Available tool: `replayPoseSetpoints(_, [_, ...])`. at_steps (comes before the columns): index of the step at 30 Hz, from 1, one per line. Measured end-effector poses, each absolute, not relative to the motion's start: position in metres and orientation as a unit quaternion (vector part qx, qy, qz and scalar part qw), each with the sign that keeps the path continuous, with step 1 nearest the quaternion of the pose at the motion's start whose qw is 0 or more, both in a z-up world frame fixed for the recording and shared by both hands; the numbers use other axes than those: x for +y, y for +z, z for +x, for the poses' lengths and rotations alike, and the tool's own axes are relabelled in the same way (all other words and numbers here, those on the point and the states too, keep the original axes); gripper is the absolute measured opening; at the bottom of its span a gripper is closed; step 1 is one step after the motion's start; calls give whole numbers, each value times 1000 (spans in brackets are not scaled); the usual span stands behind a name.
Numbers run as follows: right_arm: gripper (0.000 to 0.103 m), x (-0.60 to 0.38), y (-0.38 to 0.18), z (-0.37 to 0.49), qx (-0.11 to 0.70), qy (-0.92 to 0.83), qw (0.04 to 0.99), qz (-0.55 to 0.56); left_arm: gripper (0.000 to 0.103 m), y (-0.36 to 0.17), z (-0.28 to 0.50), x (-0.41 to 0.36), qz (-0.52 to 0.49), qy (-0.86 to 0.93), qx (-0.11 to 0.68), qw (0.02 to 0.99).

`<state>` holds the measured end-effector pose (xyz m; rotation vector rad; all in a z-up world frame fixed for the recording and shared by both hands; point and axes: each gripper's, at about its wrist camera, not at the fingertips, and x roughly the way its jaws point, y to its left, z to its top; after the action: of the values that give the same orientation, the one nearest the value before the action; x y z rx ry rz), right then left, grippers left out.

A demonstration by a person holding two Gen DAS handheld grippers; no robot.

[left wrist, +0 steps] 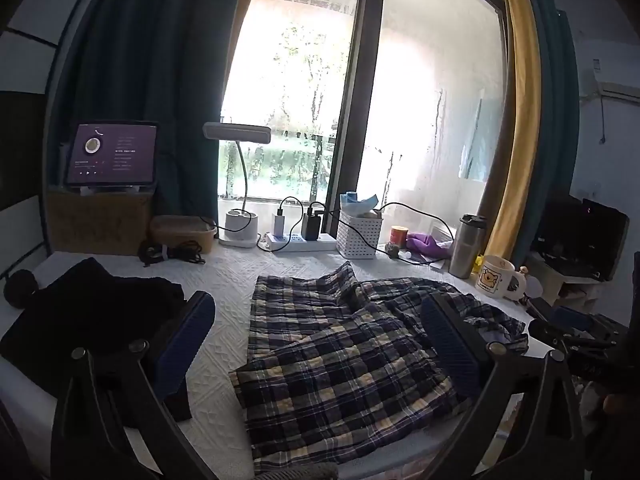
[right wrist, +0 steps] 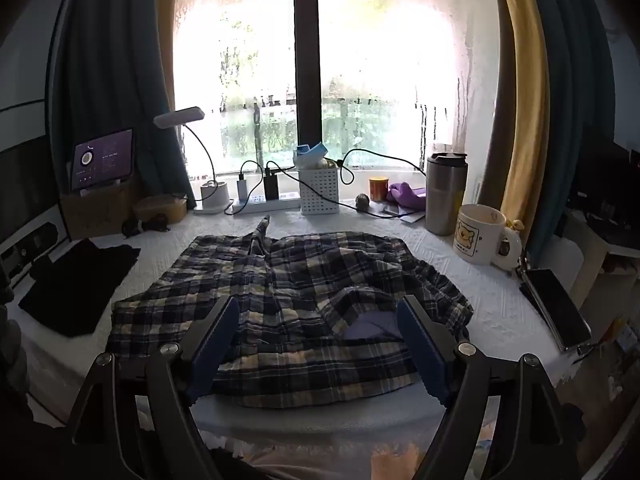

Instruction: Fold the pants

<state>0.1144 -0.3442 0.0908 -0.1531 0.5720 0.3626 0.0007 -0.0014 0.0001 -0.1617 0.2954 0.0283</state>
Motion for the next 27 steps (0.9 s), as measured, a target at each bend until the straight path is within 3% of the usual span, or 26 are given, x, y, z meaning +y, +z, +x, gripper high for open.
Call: replayPoseSetpoints(27, [87,-341,97,112,268,178,944,-79,101,6,-9,-1,-82,16,131,988])
